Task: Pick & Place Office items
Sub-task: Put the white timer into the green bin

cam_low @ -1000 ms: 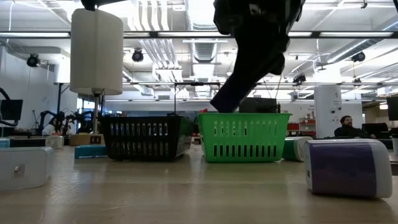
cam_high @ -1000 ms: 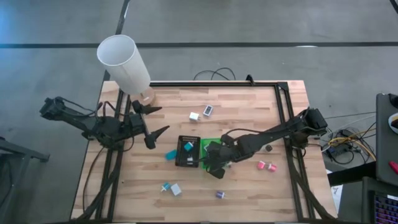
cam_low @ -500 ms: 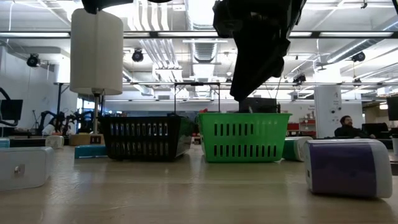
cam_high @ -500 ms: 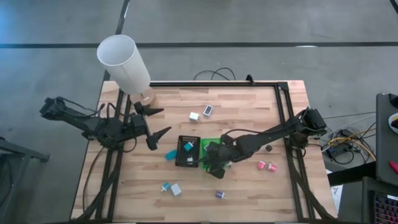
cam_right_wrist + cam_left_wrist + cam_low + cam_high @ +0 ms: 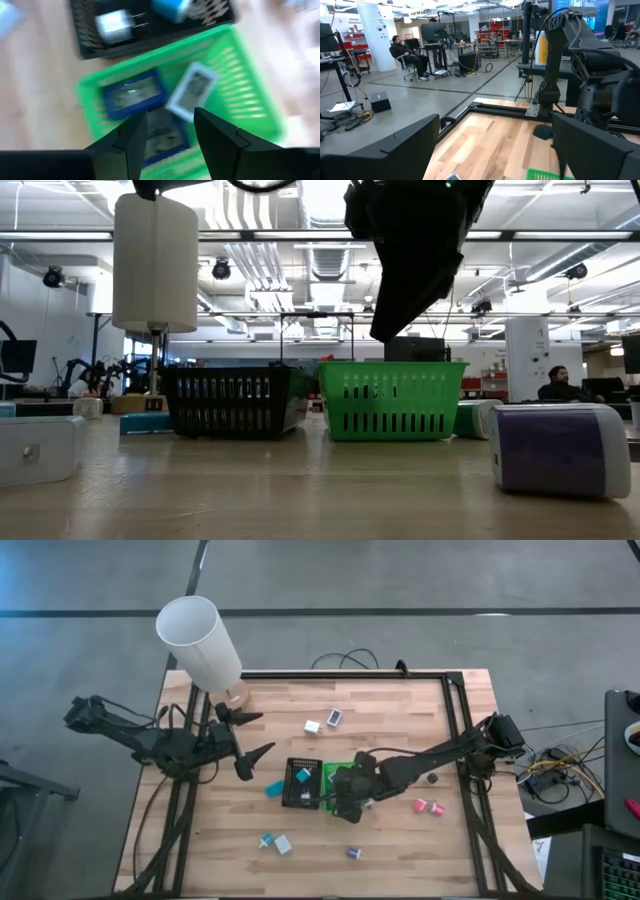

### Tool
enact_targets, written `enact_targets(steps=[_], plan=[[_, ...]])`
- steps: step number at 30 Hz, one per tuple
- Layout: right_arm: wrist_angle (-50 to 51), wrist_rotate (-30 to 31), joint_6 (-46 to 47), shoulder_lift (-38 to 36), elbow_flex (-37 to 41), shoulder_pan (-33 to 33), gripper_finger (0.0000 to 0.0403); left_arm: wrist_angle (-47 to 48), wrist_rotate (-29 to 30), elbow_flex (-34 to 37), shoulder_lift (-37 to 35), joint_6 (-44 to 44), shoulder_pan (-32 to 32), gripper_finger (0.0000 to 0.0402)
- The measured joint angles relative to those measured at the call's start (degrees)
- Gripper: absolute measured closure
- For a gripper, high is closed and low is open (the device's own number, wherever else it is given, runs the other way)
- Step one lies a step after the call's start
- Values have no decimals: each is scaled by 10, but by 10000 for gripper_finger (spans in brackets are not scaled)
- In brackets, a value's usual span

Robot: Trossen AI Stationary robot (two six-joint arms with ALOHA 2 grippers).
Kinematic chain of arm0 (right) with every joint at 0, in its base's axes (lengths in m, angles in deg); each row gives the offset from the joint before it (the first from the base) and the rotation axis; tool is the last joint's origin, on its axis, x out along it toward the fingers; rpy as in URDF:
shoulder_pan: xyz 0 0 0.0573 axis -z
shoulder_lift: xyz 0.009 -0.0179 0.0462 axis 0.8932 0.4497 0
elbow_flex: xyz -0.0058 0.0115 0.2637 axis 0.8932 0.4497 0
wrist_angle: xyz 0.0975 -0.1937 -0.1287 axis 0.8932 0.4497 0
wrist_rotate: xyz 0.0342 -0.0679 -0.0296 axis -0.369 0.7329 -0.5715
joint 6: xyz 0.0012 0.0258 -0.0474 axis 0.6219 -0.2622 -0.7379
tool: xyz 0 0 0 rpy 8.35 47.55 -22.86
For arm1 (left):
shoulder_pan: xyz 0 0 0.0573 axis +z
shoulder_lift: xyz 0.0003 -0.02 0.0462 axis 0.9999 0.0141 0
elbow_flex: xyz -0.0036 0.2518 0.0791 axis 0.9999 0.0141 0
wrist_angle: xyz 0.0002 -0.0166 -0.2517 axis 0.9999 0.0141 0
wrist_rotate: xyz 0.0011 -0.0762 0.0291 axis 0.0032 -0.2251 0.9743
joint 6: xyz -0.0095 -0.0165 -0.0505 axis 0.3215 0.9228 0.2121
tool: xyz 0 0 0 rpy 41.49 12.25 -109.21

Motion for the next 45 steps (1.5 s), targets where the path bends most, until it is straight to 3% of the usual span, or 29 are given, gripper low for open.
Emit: enact_targets(steps=[8,12,19,25,32,37,42,45], plan=[[91,93,-6,-13,0,-46,265,2,-5,0,0,1,0,12],[128,174,18,-32,5,-98,273,4,-8,0,0,32,0,12],[217,362,174,-82,53,-203,282,12,-39,1,10,62,0,12],[238,459,317,-134,129,-256,277,9,-39,1,35,63,1,12],[238,526,391,-178,214,-263,275,-23,-40,-5,77,94,42,14],[236,551,445,-206,258,-263,283,-4,-93,-44,117,119,101,14],[235,545,478,-240,279,-263,287,120,-162,-123,161,156,183,18],[234,525,479,-262,281,-262,284,231,-240,-182,195,205,246,19]])
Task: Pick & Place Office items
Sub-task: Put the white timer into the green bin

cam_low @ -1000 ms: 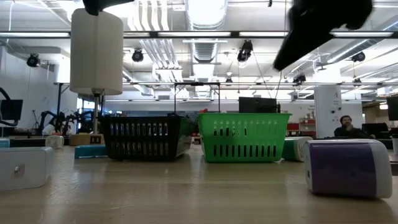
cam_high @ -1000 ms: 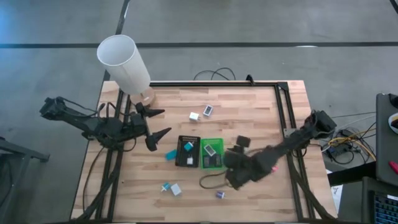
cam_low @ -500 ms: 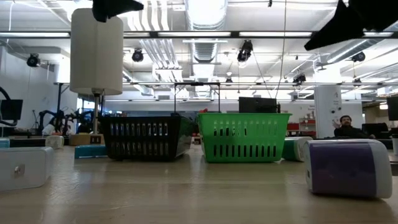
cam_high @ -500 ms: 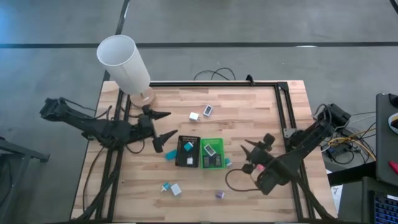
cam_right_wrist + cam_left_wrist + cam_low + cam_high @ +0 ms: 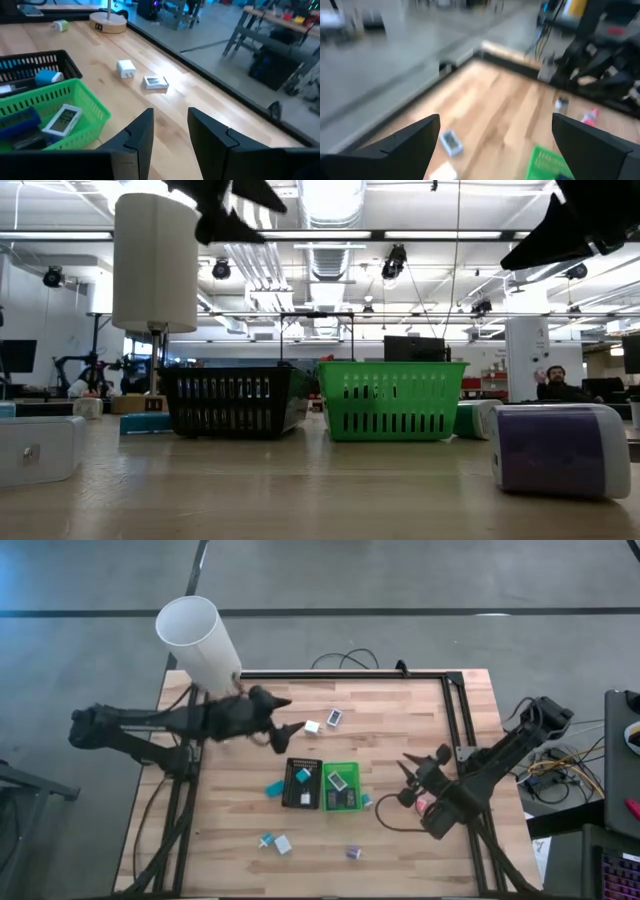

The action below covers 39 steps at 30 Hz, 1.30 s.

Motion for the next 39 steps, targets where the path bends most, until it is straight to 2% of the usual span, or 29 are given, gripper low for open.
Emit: enact_targets(steps=[3,7,13,17,19,23,26,28,32,36,39], plan=[[0,-1,-9,-25,0,0,279,83,-75,-51,41,34,59,19],[0,-2,-24,-65,-1,0,274,150,-130,-109,92,49,116,19],[-2,-13,-40,-119,-10,2,267,251,-142,-175,149,55,149,19],[-26,-83,-69,-149,-10,37,266,253,-144,-182,156,8,143,19],[-68,-127,-151,-158,-10,69,266,246,-144,-181,154,-22,136,19],[-242,-199,-418,-164,-10,141,266,241,-146,-174,134,-63,114,19],[-390,-324,-611,-156,-11,220,271,241,-147,-161,114,-73,94,19],[-444,-412,-687,-143,-11,278,275,241,-147,-151,99,-74,80,19],[-428,-511,-759,-104,-12,395,282,240,-147,-126,70,-58,57,19],[-387,-565,-878,-52,-14,492,281,241,-149,-104,37,-41,39,19],[-335,-616,-953,-10,-45,553,280,241,-153,-95,13,-18,29,19]])
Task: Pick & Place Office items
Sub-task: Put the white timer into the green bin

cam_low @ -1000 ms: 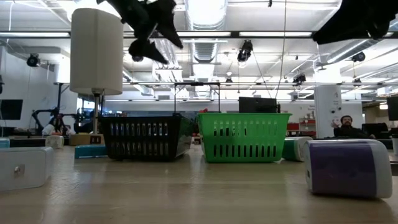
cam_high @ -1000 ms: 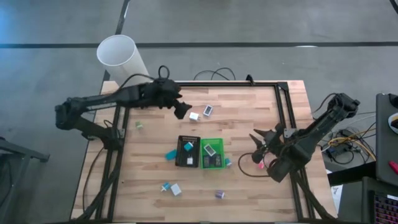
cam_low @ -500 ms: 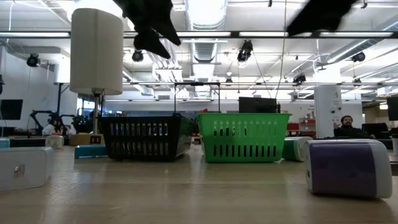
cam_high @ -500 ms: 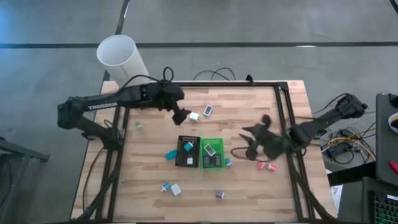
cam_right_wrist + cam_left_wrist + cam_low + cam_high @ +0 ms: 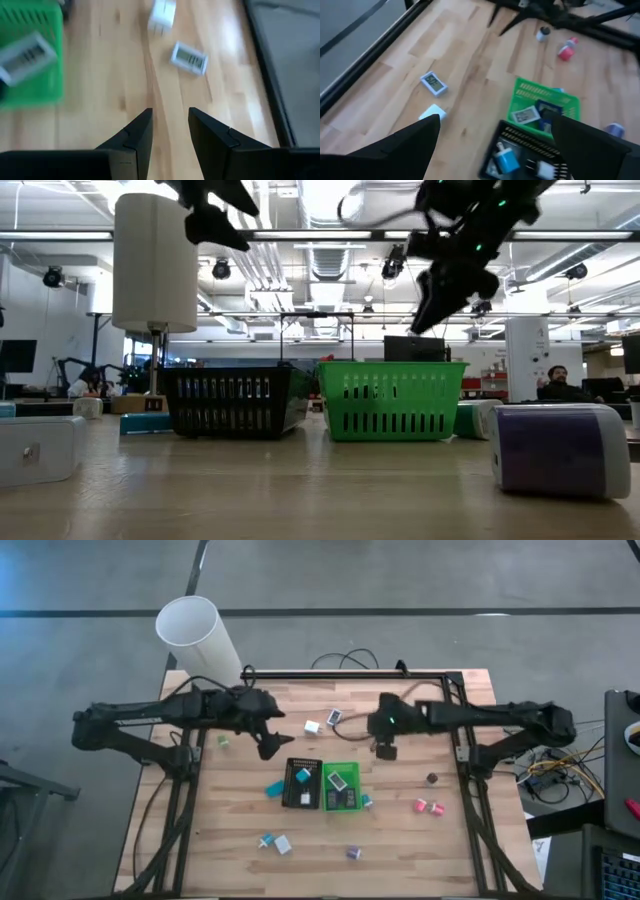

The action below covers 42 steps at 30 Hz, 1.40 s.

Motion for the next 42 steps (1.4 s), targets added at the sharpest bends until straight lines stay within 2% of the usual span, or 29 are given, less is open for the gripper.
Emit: enact_targets(steps=[3,5,13,20,30,35,42], plan=[[57,-67,-78,41,-47,45,280,0,0,6,-26,12,-9,19],[84,-90,-130,68,-84,57,279,-1,0,7,-42,20,-12,19],[166,-95,-304,178,-231,58,264,-3,0,5,-95,17,-14,19],[206,-91,-327,286,-344,64,218,-1,0,6,-131,15,-15,19],[260,-63,-385,414,-460,73,134,0,-2,7,-160,-3,-15,19],[294,-35,-423,458,-491,76,121,0,-2,7,-165,-20,-15,19],[292,-14,-466,490,-511,78,120,-1,-2,7,-168,-38,-15,19]])
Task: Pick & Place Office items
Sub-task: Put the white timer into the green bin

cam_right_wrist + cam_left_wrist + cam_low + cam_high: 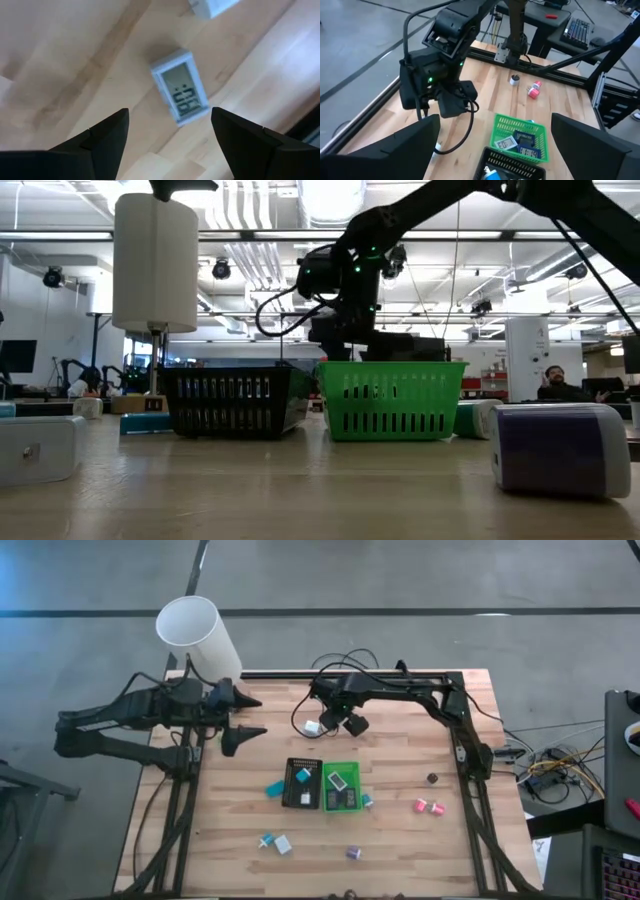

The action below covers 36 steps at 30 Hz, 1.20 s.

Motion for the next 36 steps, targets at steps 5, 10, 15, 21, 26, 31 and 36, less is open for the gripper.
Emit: enact_targets(steps=[5,10,15,21,26,31,36], plan=[[-2,3,-8,8,-18,7,122,0,0,0,-4,-21,0,19],[3,4,-19,8,-26,10,120,0,0,0,-6,-23,0,19],[7,4,-29,8,-25,9,119,0,0,0,-8,-46,0,19],[5,3,-37,8,-16,10,122,0,0,0,-9,-49,0,19],[1,0,-45,8,-9,9,120,0,0,0,-9,-63,0,19],[-8,-1,-65,8,-1,8,120,0,0,0,-9,-66,0,19],[-31,-2,-70,8,5,8,115,0,0,0,-9,-66,0,19]])
